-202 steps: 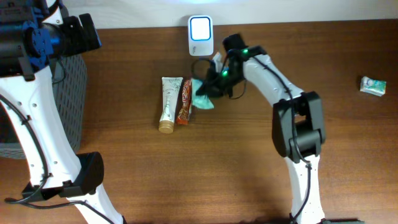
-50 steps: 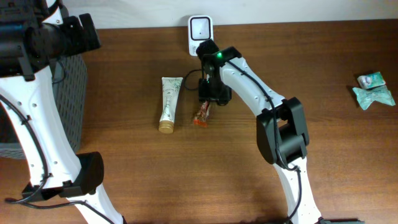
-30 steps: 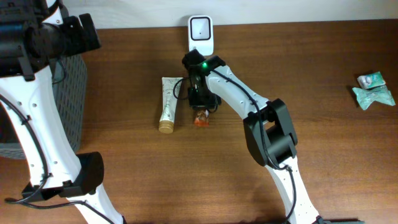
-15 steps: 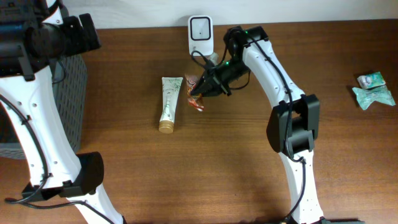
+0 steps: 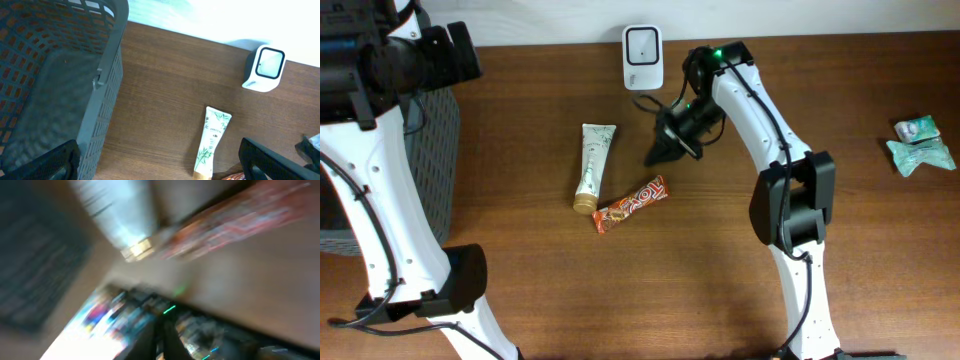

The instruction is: Scan the item barcode

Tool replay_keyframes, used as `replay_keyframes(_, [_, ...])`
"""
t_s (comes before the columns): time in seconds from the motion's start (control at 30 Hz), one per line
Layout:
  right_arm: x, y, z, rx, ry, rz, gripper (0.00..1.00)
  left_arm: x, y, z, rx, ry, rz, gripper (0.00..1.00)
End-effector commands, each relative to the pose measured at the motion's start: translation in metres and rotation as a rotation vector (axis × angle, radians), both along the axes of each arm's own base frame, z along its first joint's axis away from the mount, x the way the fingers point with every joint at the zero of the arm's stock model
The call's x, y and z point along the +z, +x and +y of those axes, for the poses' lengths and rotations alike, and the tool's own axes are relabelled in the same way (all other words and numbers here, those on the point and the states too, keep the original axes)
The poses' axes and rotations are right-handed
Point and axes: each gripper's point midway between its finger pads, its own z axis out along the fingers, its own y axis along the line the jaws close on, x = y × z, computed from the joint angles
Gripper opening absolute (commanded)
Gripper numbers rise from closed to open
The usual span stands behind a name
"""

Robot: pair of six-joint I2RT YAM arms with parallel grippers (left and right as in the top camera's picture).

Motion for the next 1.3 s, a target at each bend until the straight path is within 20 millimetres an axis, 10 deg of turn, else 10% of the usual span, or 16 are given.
replay_keyframes(0.0, [-0.036,0.003,-0.038,0.088,-0.418,-0.128,0.15,0.002,-0.002,0.001,-0.005,0.007,-0.005,0.99])
replay_keyframes(0.1, [-0.045,0.007,-0.035,0.168,-0.554,-0.24,0.83,0.002,-0.002,0.001,-0.005,0.007,-0.005,0.99])
replay_keyframes(0.17, [-0.049,0.008,-0.021,0.201,-0.569,-0.296,0.99,0.002,-0.002,0.001,-0.004,0.007,-0.005,0.99])
replay_keyframes(0.27, [-0.055,0.005,-0.01,0.136,-0.658,-0.304,1.0,0.002,-0.002,0.001,-0.004,0.007,-0.005,0.99])
replay_keyframes(0.6, [-0.105,-0.026,0.021,0.093,-0.715,-0.257,0.46,0.002,-0.002,0.001,-0.004,0.007,-0.005,0.99])
replay_keyframes(0.73, [-0.105,-0.007,0.012,0.133,-0.722,-0.343,0.33,0.002,-0.002,0.001,-0.005,0.006,-0.005,0.99])
replay_keyframes(0.83, [-0.087,0.026,-0.005,0.295,-0.652,-0.48,0.04,0.002,-0.002,0.001,-0.004,0.007,-0.005,0.99])
replay_keyframes(1.07, [0.003,0.068,-0.057,0.249,-0.577,-0.576,0.25,0.002,-0.002,0.001,-0.005,0.007,-0.005,0.99])
replay_keyframes(1.17, [-0.003,0.056,-0.05,0.246,-0.549,-0.517,0.6,0.002,-0.002,0.001,-0.004,0.007,-0.005,0.99])
replay_keyframes(1.27, [-0.021,0.047,-0.047,0.235,-0.57,-0.457,0.6,0.002,-0.002,0.001,-0.005,0.007,-0.005,0.99])
